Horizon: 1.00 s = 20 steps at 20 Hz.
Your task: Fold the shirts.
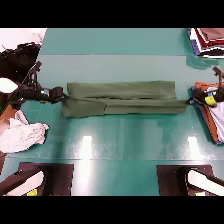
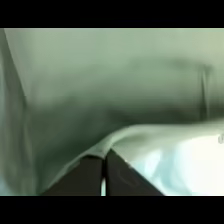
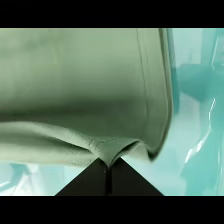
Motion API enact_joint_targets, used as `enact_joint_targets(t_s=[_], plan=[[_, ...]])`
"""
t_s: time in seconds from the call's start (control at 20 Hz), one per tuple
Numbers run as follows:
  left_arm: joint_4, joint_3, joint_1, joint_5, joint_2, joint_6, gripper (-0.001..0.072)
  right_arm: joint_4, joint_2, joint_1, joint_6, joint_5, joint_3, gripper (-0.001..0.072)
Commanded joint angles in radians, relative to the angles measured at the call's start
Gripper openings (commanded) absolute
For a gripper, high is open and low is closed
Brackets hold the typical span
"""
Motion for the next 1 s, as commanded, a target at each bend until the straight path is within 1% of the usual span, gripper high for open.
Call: enact_joint_targets(t_s=[0.0, 0.2, 0.25, 0.3, 0.35, 0.4, 0.45, 0.55, 0.6, 0.65, 0.7, 0.8, 0.95], plan=[[-0.067, 0.113, 0.001, 0.101, -0.2, 0.036, 0.0026, 0.013, -0.188, 0.049, 0.0, -0.043, 0.19, 0.0016], [-0.13, 0.204, 0.001, 0.135, -0.339, 0.05, 0.0027, 0.026, -0.372, 0.085, 0.001, -0.062, 0.36, 0.0019], [-0.132, 0.219, 0.001, 0.137, -0.353, 0.05, 0.0187, 0.039, -0.409, 0.088, 0.001, -0.059, 0.395, 0.0072], [-0.135, 0.226, 0.001, 0.151, -0.355, 0.05, 0.0419, 0.076, -0.446, 0.088, -0.001, -0.058, 0.43, 0.0299], [-0.146, 0.236, 0.001, 0.154, -0.355, 0.05, 0.0429, 0.108, -0.472, 0.084, -0.008, -0.059, 0.457, 0.0411], [-0.145, 0.251, 0.002, 0.148, -0.355, 0.05, 0.0431, 0.145, -0.491, 0.076, -0.032, -0.053, 0.481, 0.0413], [-0.145, 0.27, 0.002, 0.126, -0.355, 0.051, 0.043, 0.174, -0.498, 0.063, -0.054, -0.04, 0.496, 0.0413], [-0.146, 0.314, 0.001, 0.054, -0.355, 0.067, 0.0427, 0.176, -0.494, 0.031, -0.09, 0.002, 0.5, 0.0422], [-0.159, 0.331, 0.001, 0.016, -0.355, 0.072, 0.024, 0.174, -0.494, 0.003, -0.103, 0.035, 0.5, 0.0499], [-0.182, 0.338, -0.003, -0.007, -0.355, 0.105, 0.0023, 0.169, -0.496, -0.025, -0.11, 0.066, 0.499, 0.0571], [-0.196, 0.339, -0.012, -0.009, -0.355, 0.114, 0.0025, 0.172, -0.503, -0.058, -0.114, 0.101, 0.5, 0.0613], [-0.197, 0.339, -0.061, 0.007, -0.356, 0.113, 0.0025, 0.175, -0.536, -0.106, -0.118, 0.163, 0.499, 0.0612], [-0.196, 0.339, -0.185, 0.094, -0.357, 0.108, 0.0025, 0.18, -0.604, -0.131, -0.12, 0.199, 0.5, 0.0593]])
